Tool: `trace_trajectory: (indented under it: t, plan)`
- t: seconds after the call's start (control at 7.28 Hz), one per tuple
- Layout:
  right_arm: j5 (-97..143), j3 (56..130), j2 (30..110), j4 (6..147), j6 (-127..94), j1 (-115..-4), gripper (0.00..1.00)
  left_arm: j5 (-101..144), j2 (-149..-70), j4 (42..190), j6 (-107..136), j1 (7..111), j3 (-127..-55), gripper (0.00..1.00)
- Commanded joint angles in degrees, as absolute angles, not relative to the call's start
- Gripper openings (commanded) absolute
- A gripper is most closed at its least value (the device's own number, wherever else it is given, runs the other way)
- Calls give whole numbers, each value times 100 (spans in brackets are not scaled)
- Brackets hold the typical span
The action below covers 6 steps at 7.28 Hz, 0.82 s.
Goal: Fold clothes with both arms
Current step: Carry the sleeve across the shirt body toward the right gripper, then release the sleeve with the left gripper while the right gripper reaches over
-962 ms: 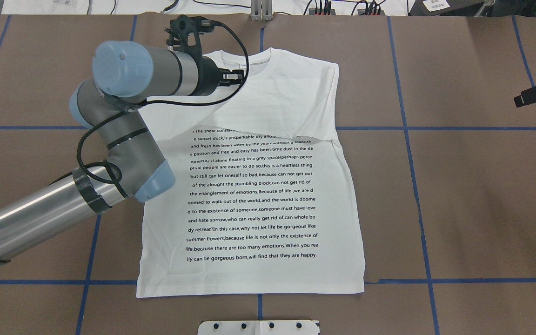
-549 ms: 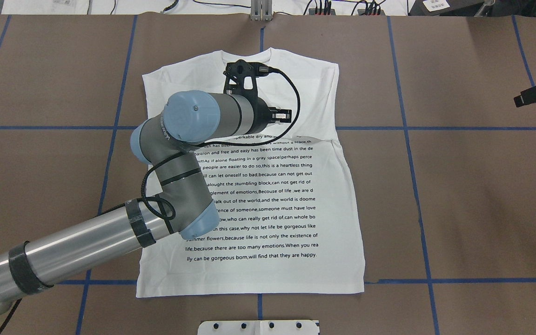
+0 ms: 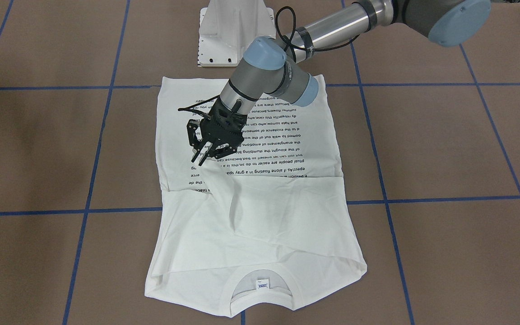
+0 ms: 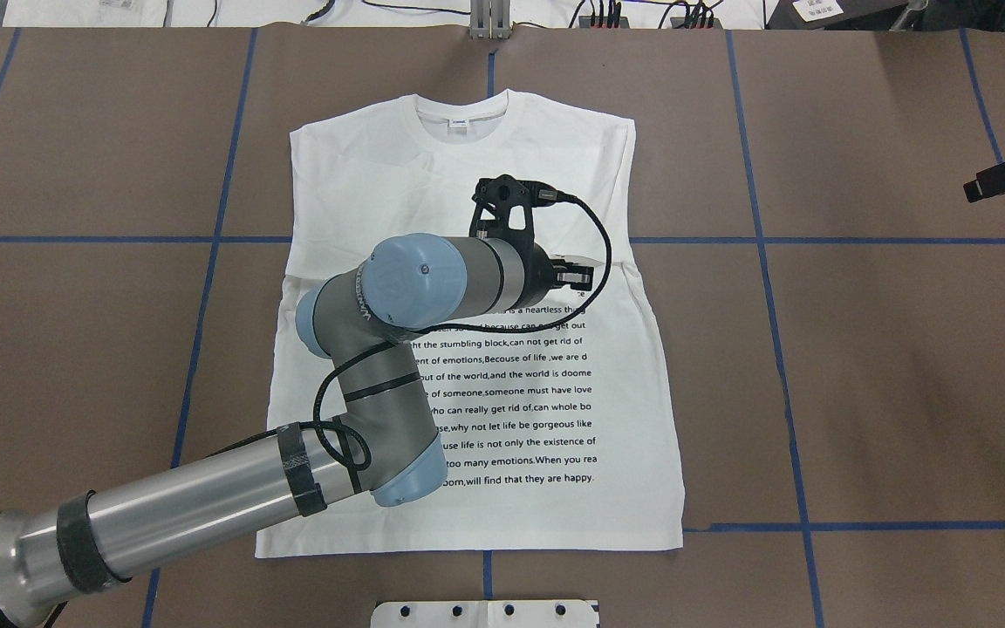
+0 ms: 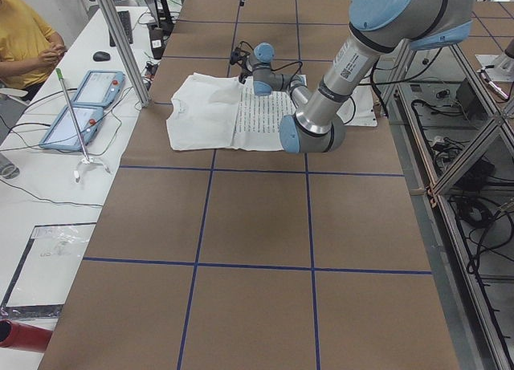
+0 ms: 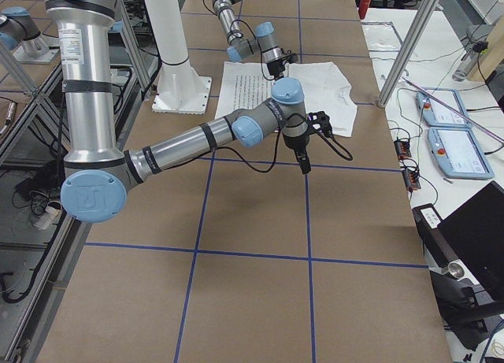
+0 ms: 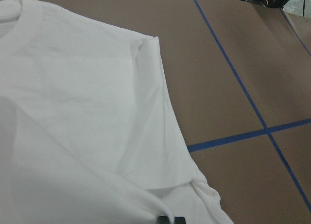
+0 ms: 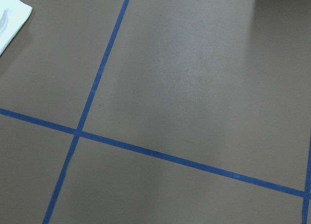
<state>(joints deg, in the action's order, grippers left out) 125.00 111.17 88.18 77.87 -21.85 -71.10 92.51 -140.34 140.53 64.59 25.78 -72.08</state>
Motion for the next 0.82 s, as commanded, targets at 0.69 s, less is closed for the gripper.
trace_trajectory:
  t: [0.69]
  plan:
    - [10630,10530,6115,8853,-5410,-4733,100,11097,-12186,12428,3426,4486,-9315,100]
